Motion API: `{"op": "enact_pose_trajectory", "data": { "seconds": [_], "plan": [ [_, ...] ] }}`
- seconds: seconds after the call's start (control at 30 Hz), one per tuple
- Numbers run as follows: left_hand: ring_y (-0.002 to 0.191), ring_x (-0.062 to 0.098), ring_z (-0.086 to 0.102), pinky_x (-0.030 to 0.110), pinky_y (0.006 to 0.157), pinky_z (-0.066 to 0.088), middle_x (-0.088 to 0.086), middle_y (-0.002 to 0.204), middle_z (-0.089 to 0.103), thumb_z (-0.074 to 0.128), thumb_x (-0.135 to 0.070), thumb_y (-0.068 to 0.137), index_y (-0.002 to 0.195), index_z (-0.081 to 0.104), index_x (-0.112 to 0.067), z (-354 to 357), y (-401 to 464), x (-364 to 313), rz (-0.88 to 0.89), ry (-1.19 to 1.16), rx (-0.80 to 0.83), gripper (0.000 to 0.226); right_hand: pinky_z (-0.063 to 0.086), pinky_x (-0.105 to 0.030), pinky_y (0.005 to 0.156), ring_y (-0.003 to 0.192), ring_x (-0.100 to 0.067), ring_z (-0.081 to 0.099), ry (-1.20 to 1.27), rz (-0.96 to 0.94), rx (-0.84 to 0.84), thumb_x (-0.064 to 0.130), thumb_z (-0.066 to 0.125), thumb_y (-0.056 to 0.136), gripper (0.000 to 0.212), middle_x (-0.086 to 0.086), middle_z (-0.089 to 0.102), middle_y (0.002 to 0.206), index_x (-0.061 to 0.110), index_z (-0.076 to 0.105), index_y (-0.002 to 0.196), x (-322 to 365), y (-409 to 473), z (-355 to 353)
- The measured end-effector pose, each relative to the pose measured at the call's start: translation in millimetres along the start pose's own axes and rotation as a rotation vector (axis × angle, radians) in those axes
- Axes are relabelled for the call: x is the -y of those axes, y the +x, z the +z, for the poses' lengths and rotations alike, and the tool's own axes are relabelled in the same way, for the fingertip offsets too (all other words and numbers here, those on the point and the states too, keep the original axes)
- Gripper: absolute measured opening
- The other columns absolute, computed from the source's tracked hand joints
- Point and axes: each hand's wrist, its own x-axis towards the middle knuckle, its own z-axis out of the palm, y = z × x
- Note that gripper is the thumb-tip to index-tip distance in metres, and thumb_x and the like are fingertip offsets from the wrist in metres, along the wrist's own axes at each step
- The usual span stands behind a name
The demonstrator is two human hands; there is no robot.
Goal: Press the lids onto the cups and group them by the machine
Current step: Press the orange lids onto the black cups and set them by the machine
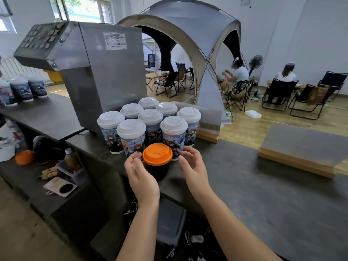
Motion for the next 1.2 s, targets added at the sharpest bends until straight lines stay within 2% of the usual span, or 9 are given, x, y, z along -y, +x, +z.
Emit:
{"op": "enact_pose_trajectory", "data": {
  "seconds": [0.23,0.37,0.47,0.53,0.67,0.83,0.93,1.07,1.2],
  "plan": [
    [0.089,-0.011,0.055,0.006,0.078,0.039,-0.012,0.102,0.062,0.039,-0.018,0.103,0.112,0.061,-0.016,23,-36,-32,0.294,0.009,0.076,0.024,0.05,-0.025,0.078,0.082,-0.007,0.063,0.115,-0.042,-0.236,0.013,0.056,0.091,0.013,0.001,0.07,0.087,0.016,0.067,0.097,27,-14,-90],
    [0.109,0.029,0.055,0.039,0.098,0.039,0.009,0.113,0.063,0.043,-0.014,0.098,0.117,0.061,-0.007,37,-42,-11,0.596,0.16,0.051,0.027,0.048,-0.02,0.073,0.078,-0.006,0.061,0.086,-0.039,-0.326,0.011,0.054,0.093,0.015,0.001,0.069,0.088,0.019,0.066,0.096,40,-29,-144],
    [0.106,0.039,0.055,0.052,0.098,0.042,-0.017,0.111,0.055,0.043,-0.014,0.101,0.116,0.061,-0.015,44,-45,12,0.731,0.226,-0.011,0.023,0.048,-0.017,0.07,0.078,-0.006,0.062,0.06,-0.037,-0.358,0.02,0.054,0.087,0.015,0.001,0.069,0.088,0.018,0.066,0.096,49,-40,-177],
    [0.102,0.041,0.055,0.053,0.094,0.041,-0.007,0.109,0.06,0.043,-0.013,0.102,0.113,0.062,-0.009,50,-57,15,0.774,0.205,0.005,0.023,0.048,-0.017,0.069,0.078,-0.005,0.063,0.057,-0.041,-0.374,0.015,0.055,0.09,0.013,0.0,0.07,0.089,0.017,0.066,0.097,51,-44,-194],
    [0.102,0.037,0.053,0.034,0.097,0.037,0.024,0.108,0.063,0.043,-0.007,0.095,0.11,0.063,0.005,73,-93,6,0.665,0.157,0.169,0.027,0.049,-0.017,0.068,0.078,-0.008,0.063,0.047,-0.013,-0.365,0.001,0.05,0.097,0.023,-0.001,0.07,0.09,0.017,0.066,0.098,51,-44,-201],
    [0.107,0.027,0.055,0.048,0.093,0.046,0.001,0.109,0.062,0.041,-0.023,0.093,0.112,0.063,-0.017,115,-130,-4,0.38,0.086,0.389,0.03,0.049,-0.017,0.066,0.076,-0.012,0.062,0.07,-0.008,-0.386,0.006,0.054,0.094,0.016,-0.003,0.07,0.089,0.015,0.066,0.099,61,-42,-211],
    [0.106,0.019,0.059,0.038,0.092,0.049,0.0,0.111,0.065,0.041,-0.024,0.095,0.112,0.062,-0.019,146,-150,-11,0.318,0.045,0.546,0.027,0.05,-0.017,0.066,0.073,-0.011,0.061,0.098,-0.027,-0.475,-0.001,0.05,0.096,0.017,-0.005,0.068,0.088,0.01,0.064,0.099,75,-45,-234],
    [0.098,-0.003,0.058,0.006,0.084,0.043,-0.003,0.108,0.064,0.043,-0.012,0.102,0.114,0.062,-0.014,184,-199,-26,0.277,-0.006,0.734,0.022,0.051,-0.018,0.067,0.073,-0.009,0.061,0.074,-0.061,-0.581,-0.001,0.047,0.098,0.019,-0.004,0.067,0.088,0.007,0.063,0.104,94,-64,-279],
    [0.097,0.001,0.061,0.012,0.083,0.045,-0.006,0.101,0.065,0.042,-0.011,0.101,0.111,0.061,-0.013,218,-268,-30,0.239,-0.098,0.926,0.022,0.05,-0.018,0.067,0.072,-0.009,0.06,0.022,-0.099,-0.721,0.0,0.047,0.098,0.02,-0.001,0.067,0.087,0.011,0.063,0.102,114,-99,-335]
  ]
}}
